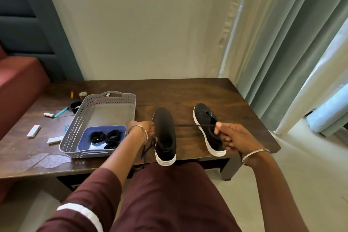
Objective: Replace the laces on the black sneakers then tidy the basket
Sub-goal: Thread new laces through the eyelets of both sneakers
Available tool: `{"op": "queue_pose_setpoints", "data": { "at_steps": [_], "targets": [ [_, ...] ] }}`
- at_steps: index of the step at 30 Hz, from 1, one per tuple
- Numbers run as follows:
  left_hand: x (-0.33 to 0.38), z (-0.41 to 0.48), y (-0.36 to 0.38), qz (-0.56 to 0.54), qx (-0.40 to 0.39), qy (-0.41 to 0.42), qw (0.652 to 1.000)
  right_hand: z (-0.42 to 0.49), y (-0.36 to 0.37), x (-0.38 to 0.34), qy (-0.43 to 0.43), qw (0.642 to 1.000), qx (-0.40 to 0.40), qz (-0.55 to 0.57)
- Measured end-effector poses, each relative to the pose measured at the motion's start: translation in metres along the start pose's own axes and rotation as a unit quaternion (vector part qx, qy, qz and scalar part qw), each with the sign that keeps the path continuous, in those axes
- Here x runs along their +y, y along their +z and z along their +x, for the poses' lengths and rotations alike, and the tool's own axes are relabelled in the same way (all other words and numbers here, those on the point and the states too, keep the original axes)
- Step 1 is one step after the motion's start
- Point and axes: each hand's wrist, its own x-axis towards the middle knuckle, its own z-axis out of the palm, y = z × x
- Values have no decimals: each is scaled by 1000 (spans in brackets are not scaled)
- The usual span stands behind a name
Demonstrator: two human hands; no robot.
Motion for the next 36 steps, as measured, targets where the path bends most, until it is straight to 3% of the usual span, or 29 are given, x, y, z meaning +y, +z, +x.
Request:
{"op": "queue_pose_setpoints", "data": {
  "at_steps": [4, 8, 11, 14, 19, 21, 23, 26, 33, 36],
  "targets": [
    [16, 9, -14, -68, -6, -13, 998, 10, -8, -2, 11, 985, 67, 161],
    [25, 16, -24, -151, -15, -18, 988, 25, -4, 6, 47, 933, 113, 339],
    [27, 20, -20, -93, -28, 24, 995, 34, 10, 11, 34, 904, 112, 412],
    [29, 16, -6, 43, -46, 132, 989, 44, 29, 16, 23, 925, 139, 352],
    [33, 16, 16, 171, -230, 221, 932, 69, 64, 23, -19, 945, 147, 293],
    [25, 31, 13, 250, -185, 257, 915, 78, 76, 27, -22, 950, 125, 283],
    [10, 47, 5, 340, -73, 275, 896, 89, 89, 33, -12, 959, 99, 266],
    [-17, 58, -8, 370, 18, 260, 892, 108, 108, 47, 22, 962, 77, 262],
    [-41, 55, 3, 451, 36, 276, 848, 149, 135, 78, 77, 972, 105, 197],
    [-38, 55, 7, 455, 54, 271, 847, 164, 134, 87, 68, 986, 139, 65]
  ]
}}
